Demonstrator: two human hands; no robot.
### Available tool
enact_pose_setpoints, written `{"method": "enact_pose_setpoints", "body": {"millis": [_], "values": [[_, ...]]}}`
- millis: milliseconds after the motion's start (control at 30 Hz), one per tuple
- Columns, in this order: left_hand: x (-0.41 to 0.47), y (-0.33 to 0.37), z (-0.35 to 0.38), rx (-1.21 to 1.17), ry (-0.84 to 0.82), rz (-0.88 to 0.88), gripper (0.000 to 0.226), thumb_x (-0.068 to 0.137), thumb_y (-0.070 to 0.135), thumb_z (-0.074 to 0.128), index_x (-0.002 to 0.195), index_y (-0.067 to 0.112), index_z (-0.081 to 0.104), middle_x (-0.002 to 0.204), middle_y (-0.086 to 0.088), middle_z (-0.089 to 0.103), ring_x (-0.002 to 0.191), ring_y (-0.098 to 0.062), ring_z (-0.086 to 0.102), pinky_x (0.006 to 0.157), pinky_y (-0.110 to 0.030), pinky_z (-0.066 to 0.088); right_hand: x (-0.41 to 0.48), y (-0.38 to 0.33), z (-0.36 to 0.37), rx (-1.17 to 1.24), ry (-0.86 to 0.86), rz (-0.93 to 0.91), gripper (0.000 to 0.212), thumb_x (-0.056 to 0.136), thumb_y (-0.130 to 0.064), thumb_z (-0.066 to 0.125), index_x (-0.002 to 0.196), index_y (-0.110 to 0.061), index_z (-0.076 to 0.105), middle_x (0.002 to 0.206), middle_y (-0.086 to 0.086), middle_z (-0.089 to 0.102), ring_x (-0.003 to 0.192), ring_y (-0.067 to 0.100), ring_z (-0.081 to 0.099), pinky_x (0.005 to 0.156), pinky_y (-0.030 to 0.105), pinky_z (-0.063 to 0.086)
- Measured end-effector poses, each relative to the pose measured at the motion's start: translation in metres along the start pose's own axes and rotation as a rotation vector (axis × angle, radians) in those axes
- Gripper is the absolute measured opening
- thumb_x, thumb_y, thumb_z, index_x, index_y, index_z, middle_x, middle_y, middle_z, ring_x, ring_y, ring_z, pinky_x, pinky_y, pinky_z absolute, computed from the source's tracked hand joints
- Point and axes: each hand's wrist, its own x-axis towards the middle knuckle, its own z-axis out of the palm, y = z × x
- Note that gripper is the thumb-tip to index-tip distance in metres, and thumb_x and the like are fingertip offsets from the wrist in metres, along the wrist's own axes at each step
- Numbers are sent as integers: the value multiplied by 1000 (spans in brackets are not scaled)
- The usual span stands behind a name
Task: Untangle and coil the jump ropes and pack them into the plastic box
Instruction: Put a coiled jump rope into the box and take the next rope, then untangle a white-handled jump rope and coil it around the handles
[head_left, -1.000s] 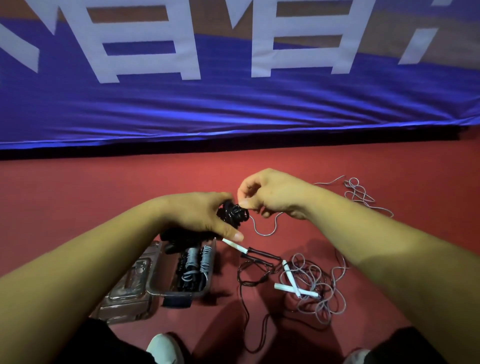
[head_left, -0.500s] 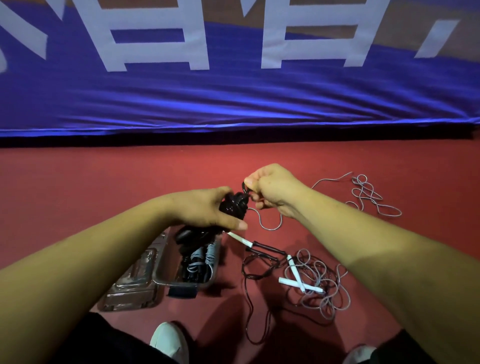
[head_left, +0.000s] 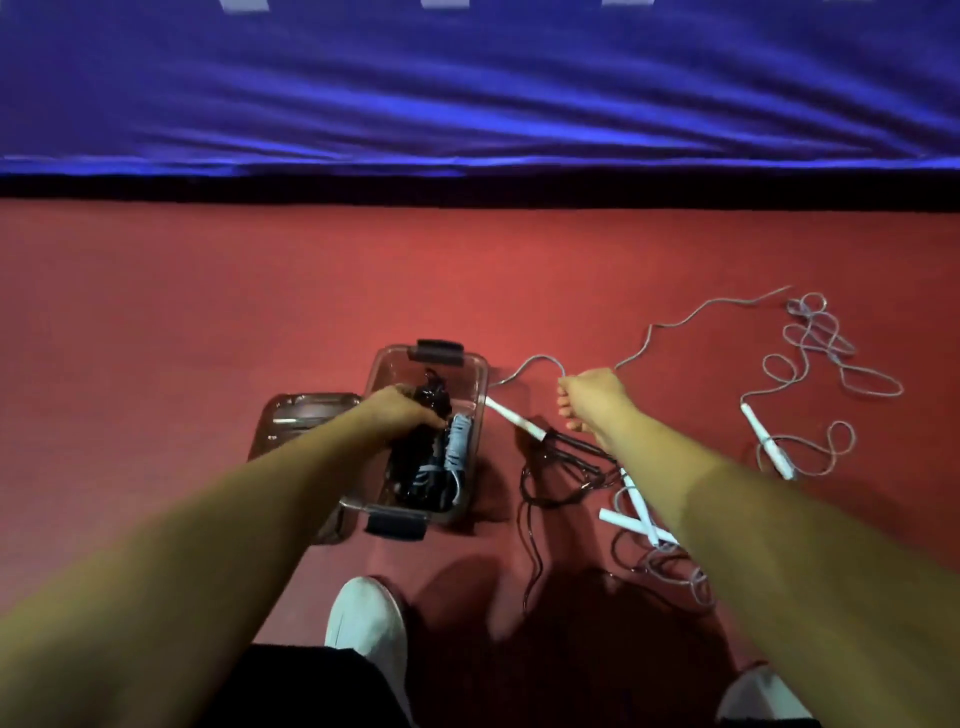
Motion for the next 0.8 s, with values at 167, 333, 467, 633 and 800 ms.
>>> {"method": "enact_pose_setpoints", "body": {"millis": [167, 333, 467, 633, 800], "values": [[60, -42, 13, 67, 123, -21, 32, 73, 3, 81, 102, 9, 70, 99, -14, 71, 88, -28, 69, 87, -38, 57, 77, 57, 26, -318, 40, 5, 21, 81, -21, 57, 67, -6, 61, 73, 21, 65, 71, 34, 65, 67, 43, 54], [112, -55, 16, 40, 156, -7, 28, 80, 8, 74, 101, 24, 65, 100, -9, 70, 89, -24, 67, 90, -37, 56, 120, 78, 68, -673, 42, -114, 27, 85, -24, 61, 98, 0, 64, 105, 22, 65, 101, 36, 60, 75, 34, 44], [140, -53, -3, 101, 313, 96, 11, 88, 15, 64, 82, 25, 64, 86, -9, 72, 74, -19, 65, 72, -29, 52, 141, 102, 94, -901, -22, -178, 34, 83, -28, 65, 111, -10, 59, 120, 15, 57, 113, 34, 53, 90, 37, 45], [146, -36, -19, 48, 353, 202, 22, 93, 2, 51, 77, 14, 60, 69, -10, 63, 56, -20, 58, 59, -25, 44, 142, 118, 87, -901, -74, -109, 17, 83, -25, 63, 97, -15, 64, 104, 13, 68, 95, 34, 64, 75, 35, 48], [114, 11, 13, 57, 213, 348, 22, 90, 3, 53, 78, 12, 68, 65, -7, 63, 51, -10, 57, 49, -18, 45, 111, 79, 46, -320, -144, -34, 6, 97, -11, 50, 102, -10, 48, 75, 13, 61, 57, 24, 64, 61, 35, 54]]}}
